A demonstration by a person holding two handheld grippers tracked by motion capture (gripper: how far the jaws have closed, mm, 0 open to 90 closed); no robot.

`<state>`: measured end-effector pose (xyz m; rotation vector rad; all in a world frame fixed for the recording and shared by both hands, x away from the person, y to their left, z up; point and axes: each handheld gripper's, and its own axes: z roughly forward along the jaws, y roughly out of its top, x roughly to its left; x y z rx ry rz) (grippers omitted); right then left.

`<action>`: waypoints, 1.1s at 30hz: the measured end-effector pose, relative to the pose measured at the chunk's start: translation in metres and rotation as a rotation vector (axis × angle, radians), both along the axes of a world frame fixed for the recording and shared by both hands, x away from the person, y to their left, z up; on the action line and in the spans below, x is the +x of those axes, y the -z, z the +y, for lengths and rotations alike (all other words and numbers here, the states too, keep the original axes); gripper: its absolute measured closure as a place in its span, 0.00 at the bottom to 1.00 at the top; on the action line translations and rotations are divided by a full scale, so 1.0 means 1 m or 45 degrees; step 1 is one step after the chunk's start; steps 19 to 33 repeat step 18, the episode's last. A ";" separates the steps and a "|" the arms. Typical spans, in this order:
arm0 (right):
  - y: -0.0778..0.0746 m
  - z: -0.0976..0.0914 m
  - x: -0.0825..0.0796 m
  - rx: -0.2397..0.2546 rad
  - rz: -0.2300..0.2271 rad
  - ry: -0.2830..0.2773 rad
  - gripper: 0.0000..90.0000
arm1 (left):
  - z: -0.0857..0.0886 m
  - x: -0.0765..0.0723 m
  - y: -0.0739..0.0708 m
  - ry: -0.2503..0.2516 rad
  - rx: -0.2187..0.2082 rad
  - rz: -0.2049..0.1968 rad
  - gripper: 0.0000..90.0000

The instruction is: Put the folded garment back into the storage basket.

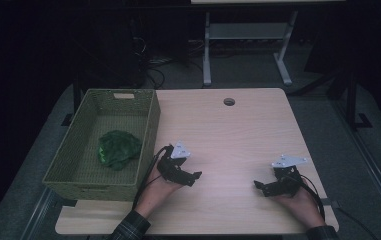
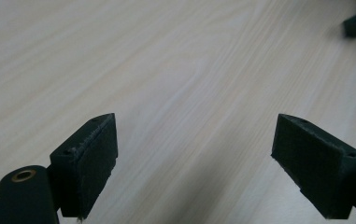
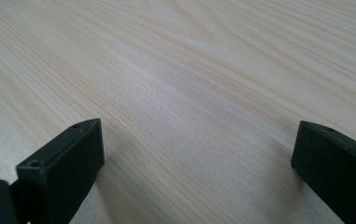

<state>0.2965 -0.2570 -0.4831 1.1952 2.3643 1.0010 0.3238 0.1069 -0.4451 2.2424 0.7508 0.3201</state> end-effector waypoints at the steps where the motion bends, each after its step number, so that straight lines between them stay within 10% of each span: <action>1: 0.000 0.000 0.000 0.000 0.000 0.000 0.02 | 0.000 0.000 0.000 0.000 0.000 0.000 0.15; 10: 0.000 0.000 0.000 0.000 -0.001 -0.002 0.02 | 0.004 0.001 0.029 -0.033 0.036 -0.007 0.15; 33: 0.000 0.000 0.000 0.000 -0.001 -0.003 0.02 | 0.006 -0.001 0.033 -0.038 -0.002 -0.009 0.14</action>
